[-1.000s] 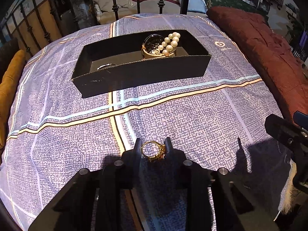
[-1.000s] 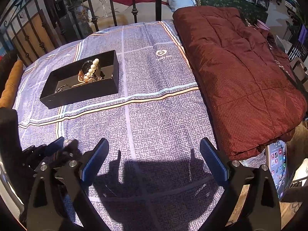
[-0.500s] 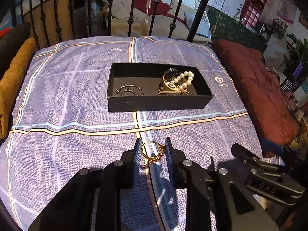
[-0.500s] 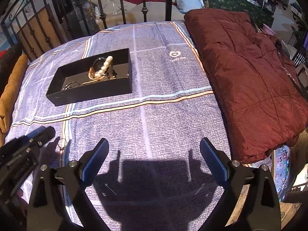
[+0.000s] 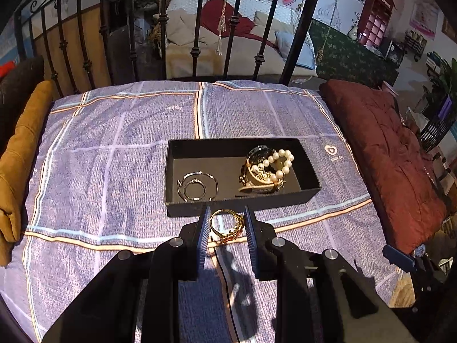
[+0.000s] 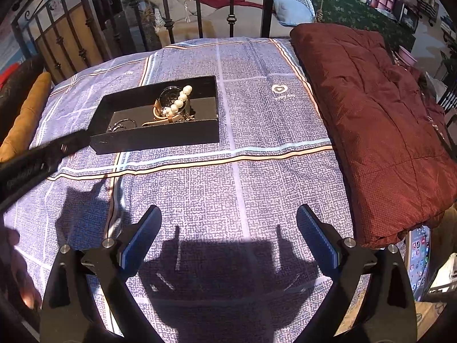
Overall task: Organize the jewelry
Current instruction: 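Lower the gold ring into the black box and open the left tool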
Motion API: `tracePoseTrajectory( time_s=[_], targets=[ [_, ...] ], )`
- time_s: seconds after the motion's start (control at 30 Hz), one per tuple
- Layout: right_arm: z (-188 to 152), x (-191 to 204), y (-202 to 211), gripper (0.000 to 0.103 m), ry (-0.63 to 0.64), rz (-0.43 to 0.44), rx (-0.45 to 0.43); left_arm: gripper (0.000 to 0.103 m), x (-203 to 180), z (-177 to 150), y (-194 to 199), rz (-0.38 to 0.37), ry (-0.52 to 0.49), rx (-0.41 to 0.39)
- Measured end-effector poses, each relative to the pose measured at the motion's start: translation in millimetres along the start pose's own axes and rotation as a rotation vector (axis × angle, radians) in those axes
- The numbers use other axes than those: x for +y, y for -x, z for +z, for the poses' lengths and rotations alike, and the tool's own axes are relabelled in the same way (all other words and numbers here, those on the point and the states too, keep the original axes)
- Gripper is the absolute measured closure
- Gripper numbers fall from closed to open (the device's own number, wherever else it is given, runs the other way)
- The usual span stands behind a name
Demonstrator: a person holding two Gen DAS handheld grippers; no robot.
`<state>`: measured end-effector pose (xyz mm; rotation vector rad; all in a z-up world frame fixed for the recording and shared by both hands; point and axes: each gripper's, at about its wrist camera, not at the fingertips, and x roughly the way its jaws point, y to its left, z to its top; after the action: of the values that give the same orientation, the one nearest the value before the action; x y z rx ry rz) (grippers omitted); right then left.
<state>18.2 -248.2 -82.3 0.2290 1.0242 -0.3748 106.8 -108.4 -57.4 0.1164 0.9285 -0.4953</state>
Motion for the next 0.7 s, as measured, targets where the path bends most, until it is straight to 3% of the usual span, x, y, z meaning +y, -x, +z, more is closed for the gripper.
tracePoseTrajectory(
  time_s=[0.3,0.63,0.67,0.7],
  targets=[
    [10.6,6.5,-9.8,0.009,0.013,0.013,0.0,0.08,-1.2,31.8,-20.3,0.042,-0.017,-0.022],
    [21.8,10.7,-27.3,0.009,0.02,0.017,0.016,0.078,3.5,44.6,-63.9,0.094,-0.021,0.032],
    [23.1,10.9,-29.0,0.009,0.021,0.017,0.017,0.067,4.0,45.4,-67.7,0.1,-0.023,0.04],
    [24.4,11.4,-31.2,0.009,0.021,0.015,0.019,0.042,4.2,46.1,-69.9,0.114,-0.026,0.044]
  ],
)
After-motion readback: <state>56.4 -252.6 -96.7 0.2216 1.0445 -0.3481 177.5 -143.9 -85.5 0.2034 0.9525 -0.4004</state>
